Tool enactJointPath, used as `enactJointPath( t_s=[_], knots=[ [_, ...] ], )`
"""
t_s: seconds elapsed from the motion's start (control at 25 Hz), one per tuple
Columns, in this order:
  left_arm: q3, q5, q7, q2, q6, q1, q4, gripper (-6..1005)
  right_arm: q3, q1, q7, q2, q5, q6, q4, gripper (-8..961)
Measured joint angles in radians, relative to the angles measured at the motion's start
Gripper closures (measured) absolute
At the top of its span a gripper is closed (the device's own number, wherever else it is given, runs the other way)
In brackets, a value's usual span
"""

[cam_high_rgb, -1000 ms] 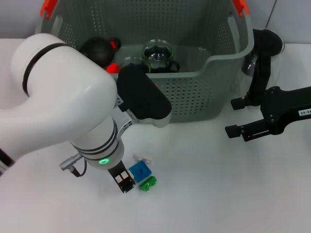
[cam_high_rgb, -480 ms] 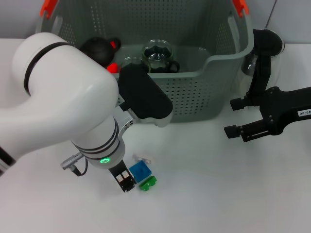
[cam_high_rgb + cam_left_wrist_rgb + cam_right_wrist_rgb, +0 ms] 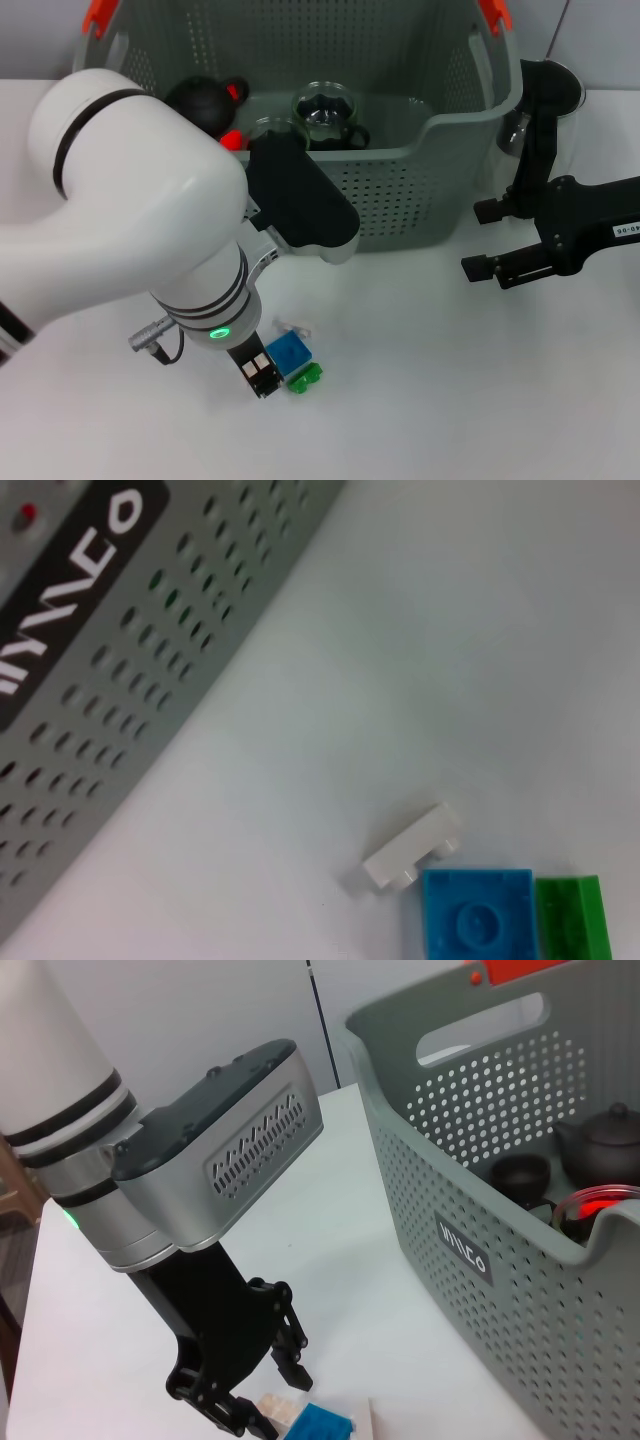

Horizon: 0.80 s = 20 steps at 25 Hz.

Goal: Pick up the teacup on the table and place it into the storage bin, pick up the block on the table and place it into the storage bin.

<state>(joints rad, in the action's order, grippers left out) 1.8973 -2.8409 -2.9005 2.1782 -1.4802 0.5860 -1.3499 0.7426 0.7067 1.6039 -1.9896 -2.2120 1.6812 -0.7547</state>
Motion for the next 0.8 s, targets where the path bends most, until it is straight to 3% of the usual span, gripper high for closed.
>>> enactJointPath(
  t_s=[0.44,0.8],
  knots=[
    [0.006,0.0,-0.001,0.0,0.01,0.002,0.015,555,0.0,0.0,0.0,0.0,0.0,0.0,0.0,8],
    [0.007,-0.003,-0.002,0.0,0.005,0.003,0.011,806,0.0,-0.002,0.001,0.001,0.0,0.0,0.0,8]
  ],
)
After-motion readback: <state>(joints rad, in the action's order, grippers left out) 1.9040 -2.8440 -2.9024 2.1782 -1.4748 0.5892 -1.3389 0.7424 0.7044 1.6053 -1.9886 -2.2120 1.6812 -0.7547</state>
